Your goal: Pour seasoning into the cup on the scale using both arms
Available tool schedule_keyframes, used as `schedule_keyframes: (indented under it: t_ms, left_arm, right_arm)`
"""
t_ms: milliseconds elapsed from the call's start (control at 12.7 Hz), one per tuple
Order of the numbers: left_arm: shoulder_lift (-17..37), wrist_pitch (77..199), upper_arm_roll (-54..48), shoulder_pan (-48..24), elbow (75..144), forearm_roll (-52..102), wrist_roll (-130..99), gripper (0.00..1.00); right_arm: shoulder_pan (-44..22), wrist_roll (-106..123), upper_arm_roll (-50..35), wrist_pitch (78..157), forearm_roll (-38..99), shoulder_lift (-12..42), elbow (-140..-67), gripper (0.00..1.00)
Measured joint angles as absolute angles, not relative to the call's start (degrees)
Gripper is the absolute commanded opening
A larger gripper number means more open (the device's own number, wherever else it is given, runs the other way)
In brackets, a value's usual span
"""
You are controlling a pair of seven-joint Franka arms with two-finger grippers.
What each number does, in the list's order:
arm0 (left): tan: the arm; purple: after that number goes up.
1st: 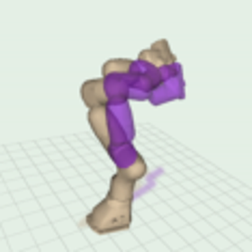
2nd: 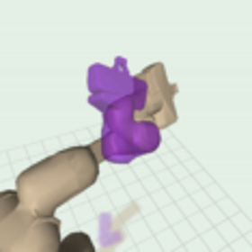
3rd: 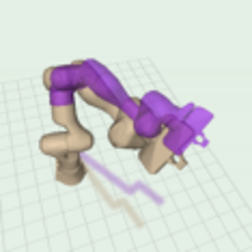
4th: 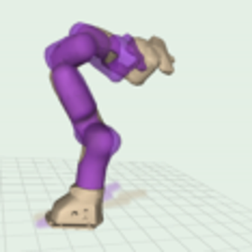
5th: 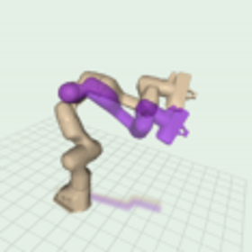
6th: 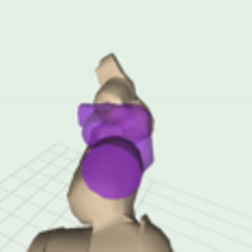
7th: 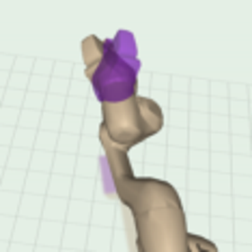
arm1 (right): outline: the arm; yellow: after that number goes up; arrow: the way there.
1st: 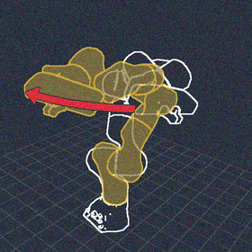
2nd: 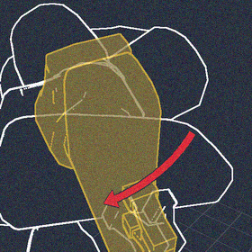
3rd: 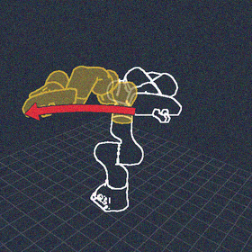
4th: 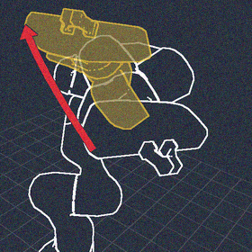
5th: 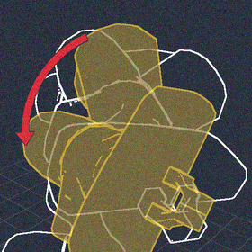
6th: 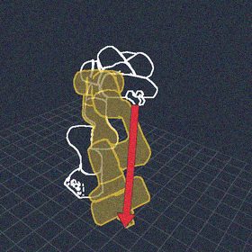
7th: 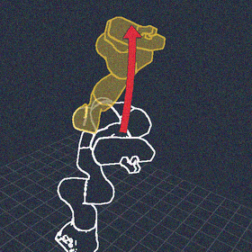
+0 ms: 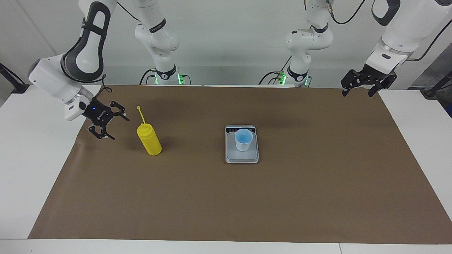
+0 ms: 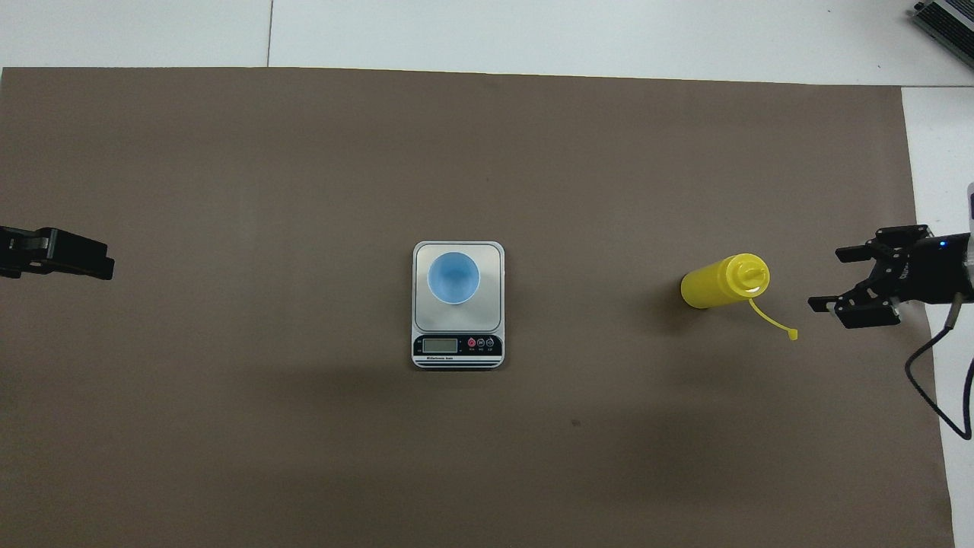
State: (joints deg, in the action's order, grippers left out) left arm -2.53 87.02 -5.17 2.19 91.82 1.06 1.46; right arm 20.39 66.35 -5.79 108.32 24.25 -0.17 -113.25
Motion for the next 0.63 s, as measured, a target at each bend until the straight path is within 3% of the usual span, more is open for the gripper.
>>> schedule_keyframes:
  t_ms: [236, 630]
  left_arm:
    - [-2.5, 87.0, -5.2, 2.2, 91.8, 1.1, 1.5, 1.0]
    - [-2.5, 87.0, -5.2, 2.2, 91.8, 1.1, 1.5, 1.0]
  right_arm:
    - [14.3, 42.0, -6.1, 107.2, 17.6, -3.5, -110.7, 1.0]
    - [6.7, 18.7, -6.2, 101.2, 2.5, -3.5, -98.8, 1.0]
